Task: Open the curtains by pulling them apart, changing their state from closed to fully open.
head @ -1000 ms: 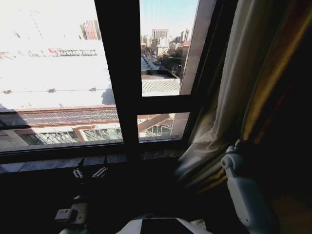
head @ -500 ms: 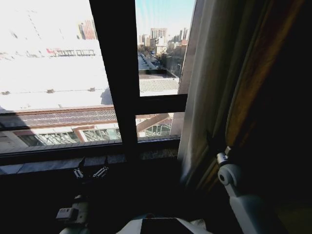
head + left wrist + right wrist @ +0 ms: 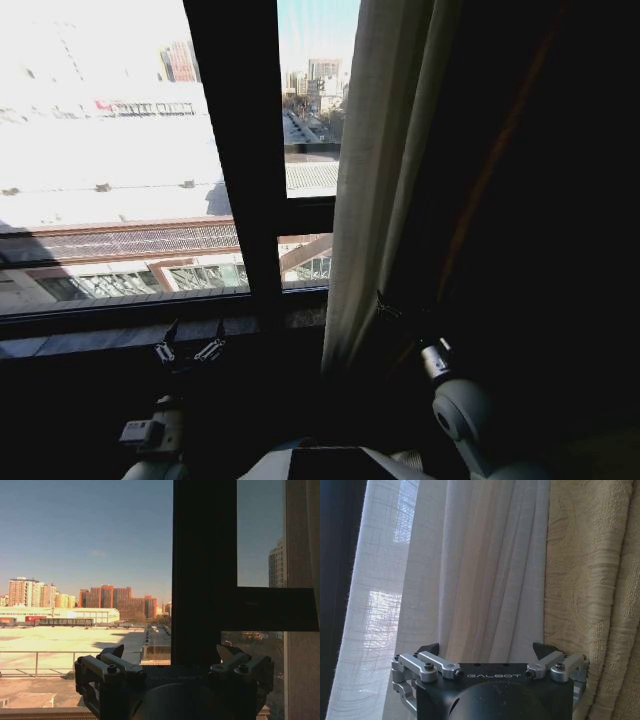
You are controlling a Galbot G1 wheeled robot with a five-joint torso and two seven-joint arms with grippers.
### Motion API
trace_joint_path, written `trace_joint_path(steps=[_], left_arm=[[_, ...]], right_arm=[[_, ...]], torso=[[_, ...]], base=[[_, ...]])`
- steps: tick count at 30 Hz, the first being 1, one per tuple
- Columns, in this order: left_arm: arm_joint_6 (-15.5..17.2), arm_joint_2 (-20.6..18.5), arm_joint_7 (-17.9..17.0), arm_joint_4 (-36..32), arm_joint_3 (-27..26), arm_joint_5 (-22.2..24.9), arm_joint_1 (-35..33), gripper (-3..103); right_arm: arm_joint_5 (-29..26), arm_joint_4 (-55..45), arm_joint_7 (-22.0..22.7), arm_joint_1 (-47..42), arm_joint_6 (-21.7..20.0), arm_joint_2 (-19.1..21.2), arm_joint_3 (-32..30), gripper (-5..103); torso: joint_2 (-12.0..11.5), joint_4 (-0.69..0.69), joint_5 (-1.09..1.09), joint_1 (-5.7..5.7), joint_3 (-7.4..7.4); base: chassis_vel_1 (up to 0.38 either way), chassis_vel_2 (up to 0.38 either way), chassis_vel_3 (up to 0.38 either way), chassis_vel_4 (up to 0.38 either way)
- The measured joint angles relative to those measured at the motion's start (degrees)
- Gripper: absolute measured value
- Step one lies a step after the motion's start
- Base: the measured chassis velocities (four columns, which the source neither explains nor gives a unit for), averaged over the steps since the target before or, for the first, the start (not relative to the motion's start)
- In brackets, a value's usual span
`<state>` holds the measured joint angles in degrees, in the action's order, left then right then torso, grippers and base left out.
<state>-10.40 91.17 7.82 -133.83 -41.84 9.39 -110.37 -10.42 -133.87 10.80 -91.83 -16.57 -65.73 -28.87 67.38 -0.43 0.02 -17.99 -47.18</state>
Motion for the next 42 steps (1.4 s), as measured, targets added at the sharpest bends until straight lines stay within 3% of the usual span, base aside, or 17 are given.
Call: trace_joint_path(steps=[16, 42], left_arm=[[0.6, 0.0, 0.0, -0.8, -0.4, 0.1, -0.1, 100], [1.0, 0.0, -0.9, -0.3, 0.0, 0.0, -0.2, 100]], right_arm=[[0.9, 1.2, 0.1, 1.5, 0.2, 0.9, 0.9, 100], [3.0, 2.6, 0.1, 2.4, 0.2, 0.3, 2.6, 100]], torso=[[0.0, -0.01, -0.02, 0.0, 0.0], [0.0, -0.01, -0.01, 0.0, 0.0]], base=[[0.112, 0.109, -0.114, -0.114], [0.33, 0.34, -0.335, -0.336]])
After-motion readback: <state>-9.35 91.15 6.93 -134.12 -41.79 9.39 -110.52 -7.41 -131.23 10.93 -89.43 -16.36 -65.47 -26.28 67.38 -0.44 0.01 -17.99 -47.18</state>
